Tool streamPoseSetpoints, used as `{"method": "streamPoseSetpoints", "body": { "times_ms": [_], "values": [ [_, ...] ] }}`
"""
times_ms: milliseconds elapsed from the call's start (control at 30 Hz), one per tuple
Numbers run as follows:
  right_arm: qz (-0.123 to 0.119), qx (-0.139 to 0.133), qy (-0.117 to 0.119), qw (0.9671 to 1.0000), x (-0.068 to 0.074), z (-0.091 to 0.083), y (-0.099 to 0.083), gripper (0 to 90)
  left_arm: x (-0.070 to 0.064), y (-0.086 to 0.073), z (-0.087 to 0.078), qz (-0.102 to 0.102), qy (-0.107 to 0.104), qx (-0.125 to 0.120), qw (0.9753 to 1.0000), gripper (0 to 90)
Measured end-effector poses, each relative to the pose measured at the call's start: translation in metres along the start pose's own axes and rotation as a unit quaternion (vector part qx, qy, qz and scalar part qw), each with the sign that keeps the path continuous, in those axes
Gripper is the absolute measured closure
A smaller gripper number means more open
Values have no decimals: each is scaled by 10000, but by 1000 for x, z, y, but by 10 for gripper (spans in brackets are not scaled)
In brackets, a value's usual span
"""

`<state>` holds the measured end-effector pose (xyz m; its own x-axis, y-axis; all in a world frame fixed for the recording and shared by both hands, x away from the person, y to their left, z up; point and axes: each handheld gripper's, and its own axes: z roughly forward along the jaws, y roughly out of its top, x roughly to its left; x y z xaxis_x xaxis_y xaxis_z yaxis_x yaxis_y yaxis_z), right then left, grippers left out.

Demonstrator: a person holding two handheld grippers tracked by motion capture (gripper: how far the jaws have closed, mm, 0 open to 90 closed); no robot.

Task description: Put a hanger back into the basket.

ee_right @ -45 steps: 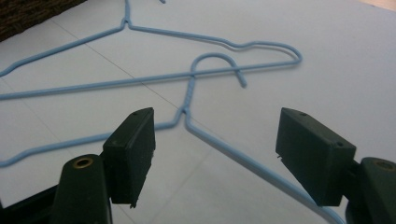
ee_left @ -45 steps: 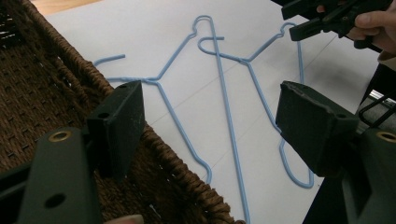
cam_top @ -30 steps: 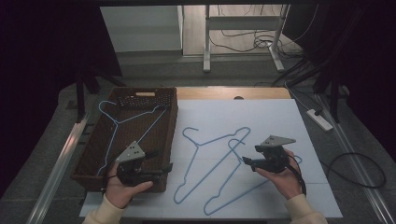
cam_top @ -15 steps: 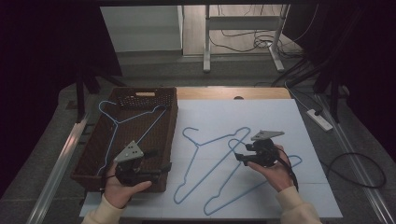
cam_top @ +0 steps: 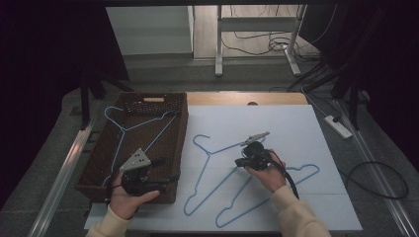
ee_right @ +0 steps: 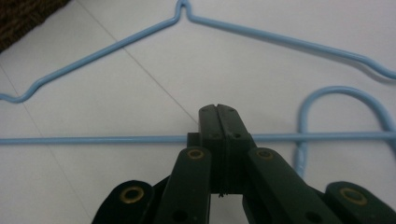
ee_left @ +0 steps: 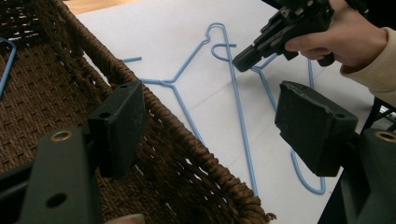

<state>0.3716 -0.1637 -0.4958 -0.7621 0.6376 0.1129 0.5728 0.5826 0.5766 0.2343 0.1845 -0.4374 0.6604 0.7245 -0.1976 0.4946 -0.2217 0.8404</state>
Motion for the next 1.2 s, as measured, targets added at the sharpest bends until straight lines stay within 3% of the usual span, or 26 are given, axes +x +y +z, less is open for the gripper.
{"method": "streamPoseSetpoints", "body": {
  "times_ms": [300,633,1200],
  "values": [
    [-235,359,-36,9991,9,19,9,900,-1,0,1,16,-2,13,10000,253],
    [-476,621,24,9969,26,27,12,900,-2,0,2,30,-3,51,10000,254],
    [-489,748,100,9959,30,10,-6,900,-2,0,2,19,-13,61,10000,253]
  ]
}}
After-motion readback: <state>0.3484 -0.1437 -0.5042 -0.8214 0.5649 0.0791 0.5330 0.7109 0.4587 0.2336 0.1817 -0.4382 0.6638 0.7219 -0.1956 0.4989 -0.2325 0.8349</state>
